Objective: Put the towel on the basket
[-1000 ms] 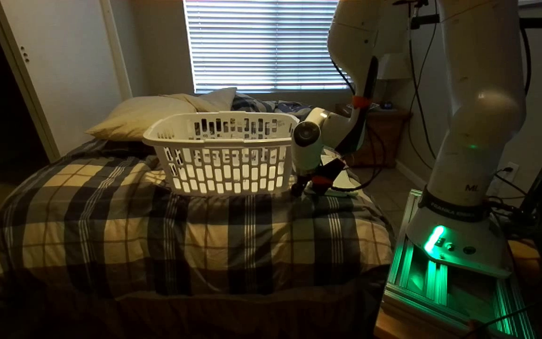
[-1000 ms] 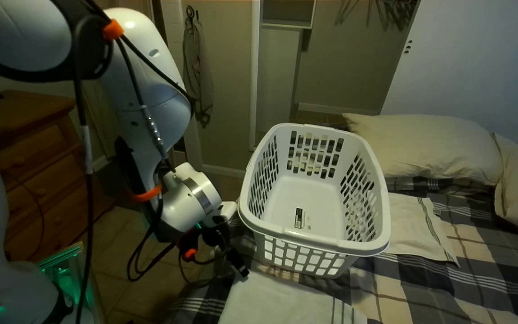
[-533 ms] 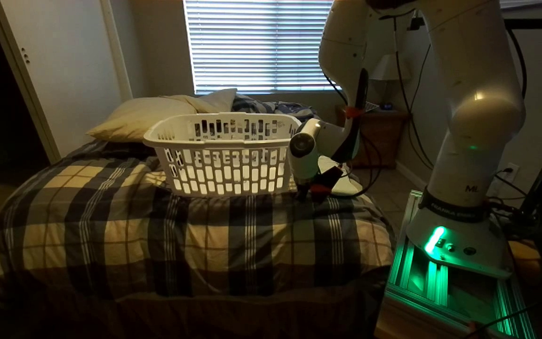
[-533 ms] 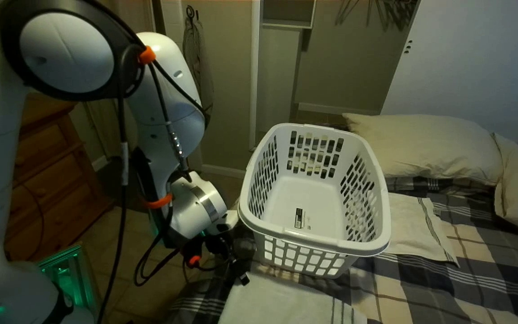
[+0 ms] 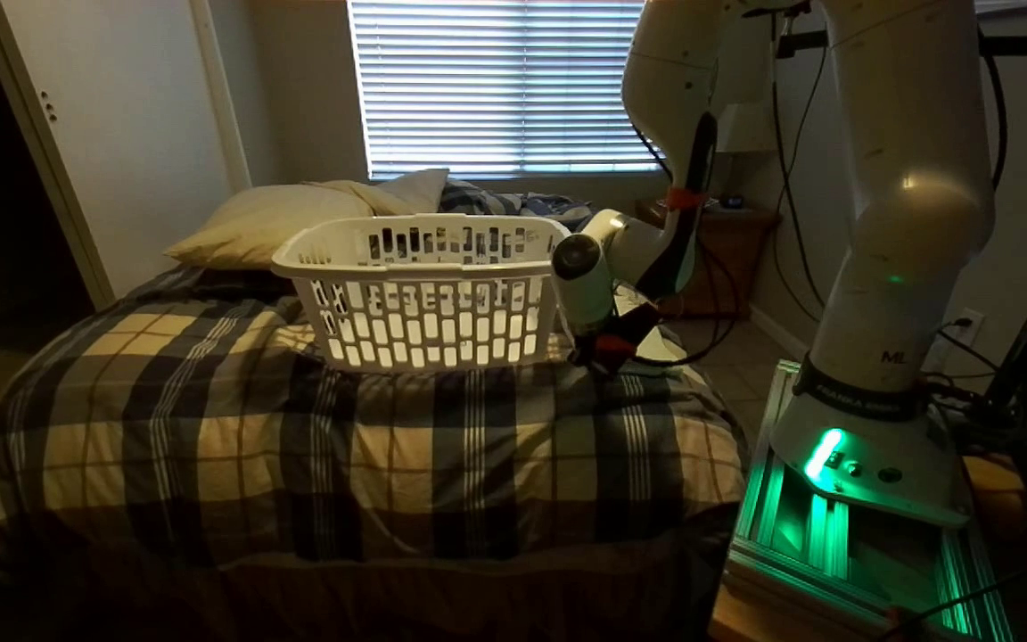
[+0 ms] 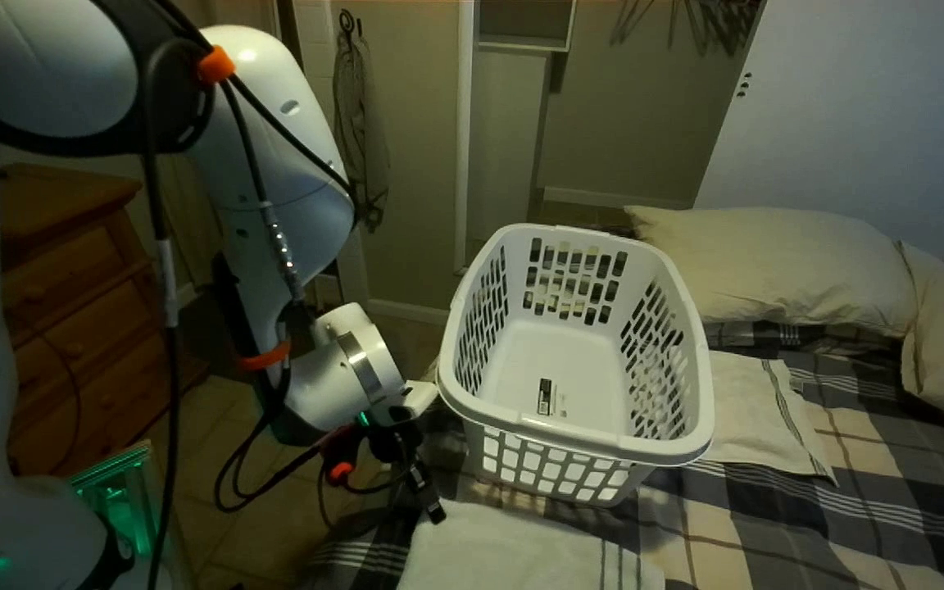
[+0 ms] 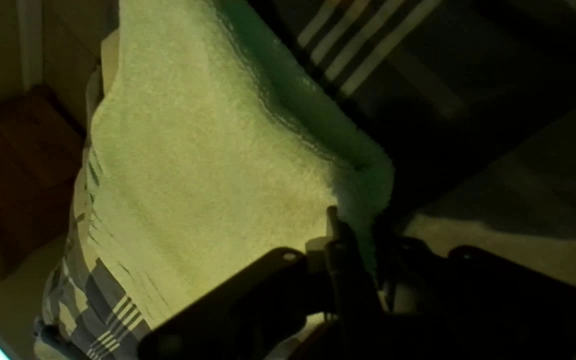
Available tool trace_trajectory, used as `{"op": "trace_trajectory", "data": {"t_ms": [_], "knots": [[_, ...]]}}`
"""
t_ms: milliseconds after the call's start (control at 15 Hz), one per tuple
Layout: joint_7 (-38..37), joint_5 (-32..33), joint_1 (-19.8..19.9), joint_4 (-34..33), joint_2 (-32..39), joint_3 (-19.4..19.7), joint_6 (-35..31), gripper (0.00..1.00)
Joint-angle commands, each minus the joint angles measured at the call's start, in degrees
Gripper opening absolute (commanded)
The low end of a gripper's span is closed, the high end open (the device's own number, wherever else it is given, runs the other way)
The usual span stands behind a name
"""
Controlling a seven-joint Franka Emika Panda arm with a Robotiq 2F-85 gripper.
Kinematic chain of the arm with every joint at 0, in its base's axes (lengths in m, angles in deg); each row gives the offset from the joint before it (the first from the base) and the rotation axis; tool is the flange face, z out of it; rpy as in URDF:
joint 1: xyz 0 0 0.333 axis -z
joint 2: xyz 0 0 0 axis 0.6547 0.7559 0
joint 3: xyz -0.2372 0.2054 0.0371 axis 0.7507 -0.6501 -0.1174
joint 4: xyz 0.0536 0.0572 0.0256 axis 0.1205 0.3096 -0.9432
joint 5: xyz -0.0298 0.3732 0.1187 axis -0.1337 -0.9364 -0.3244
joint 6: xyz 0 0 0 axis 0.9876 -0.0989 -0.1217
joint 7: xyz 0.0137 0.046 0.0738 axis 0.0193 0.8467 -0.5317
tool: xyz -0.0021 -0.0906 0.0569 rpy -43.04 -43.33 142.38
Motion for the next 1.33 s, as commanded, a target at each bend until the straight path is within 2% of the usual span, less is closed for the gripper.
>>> {"op": "trace_trajectory", "data": {"t_ms": [0,400,800,867,1067,1267], "knots": [[4.2,-5.6,1.0,7.5,-10.5,1.8,-0.2,0.07],[10.7,-8.5,3.1,12.6,-24.4,7.8,0.3,0.06],[15.8,-9.4,4.1,13.1,-36.4,11.7,0.4,0.06],[12.9,-7.5,3.5,11.2,-30.3,11.4,0.1,0.11],[14.1,-7.7,3.6,11.6,-34.2,11.9,0.1,0.11],[14.1,-7.7,3.6,11.9,-34.5,11.9,0.1,0.11]]}}
